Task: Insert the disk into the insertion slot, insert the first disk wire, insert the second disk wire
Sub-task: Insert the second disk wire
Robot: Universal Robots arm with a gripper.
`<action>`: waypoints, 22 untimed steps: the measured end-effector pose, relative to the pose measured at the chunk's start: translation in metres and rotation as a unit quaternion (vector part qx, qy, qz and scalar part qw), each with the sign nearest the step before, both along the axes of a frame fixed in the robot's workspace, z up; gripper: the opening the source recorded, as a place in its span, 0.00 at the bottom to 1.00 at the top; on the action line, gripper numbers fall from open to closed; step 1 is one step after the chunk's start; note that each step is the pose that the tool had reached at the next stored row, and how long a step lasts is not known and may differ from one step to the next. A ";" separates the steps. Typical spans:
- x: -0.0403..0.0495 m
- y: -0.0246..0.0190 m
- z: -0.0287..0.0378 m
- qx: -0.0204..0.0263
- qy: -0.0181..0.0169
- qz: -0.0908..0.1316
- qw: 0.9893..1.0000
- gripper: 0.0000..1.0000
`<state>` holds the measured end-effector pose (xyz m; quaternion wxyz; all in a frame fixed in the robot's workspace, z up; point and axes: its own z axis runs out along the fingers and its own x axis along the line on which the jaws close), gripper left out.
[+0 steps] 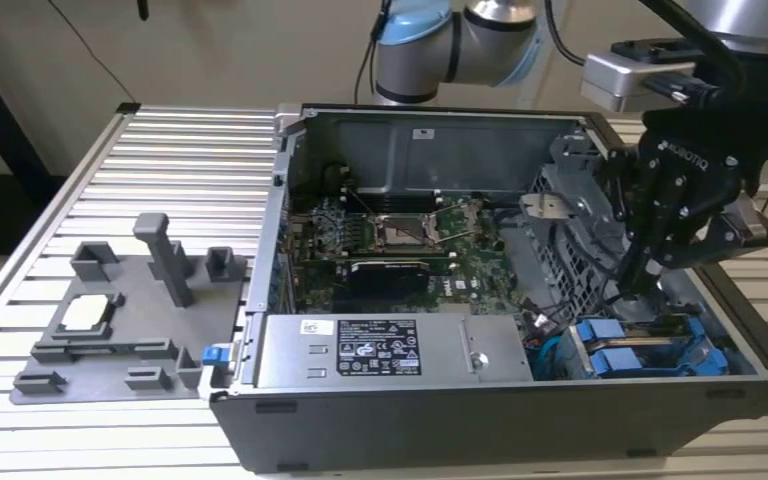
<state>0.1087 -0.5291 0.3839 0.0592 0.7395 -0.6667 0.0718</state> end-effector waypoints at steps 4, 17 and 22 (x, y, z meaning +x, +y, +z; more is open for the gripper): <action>0.0082 -0.0080 -0.0002 0.000 0.010 0.000 1.000 0.16; 0.0278 -0.0266 -0.0002 0.000 0.026 0.000 1.000 0.16; 0.0280 -0.0267 -0.0003 0.013 0.025 0.000 1.000 0.16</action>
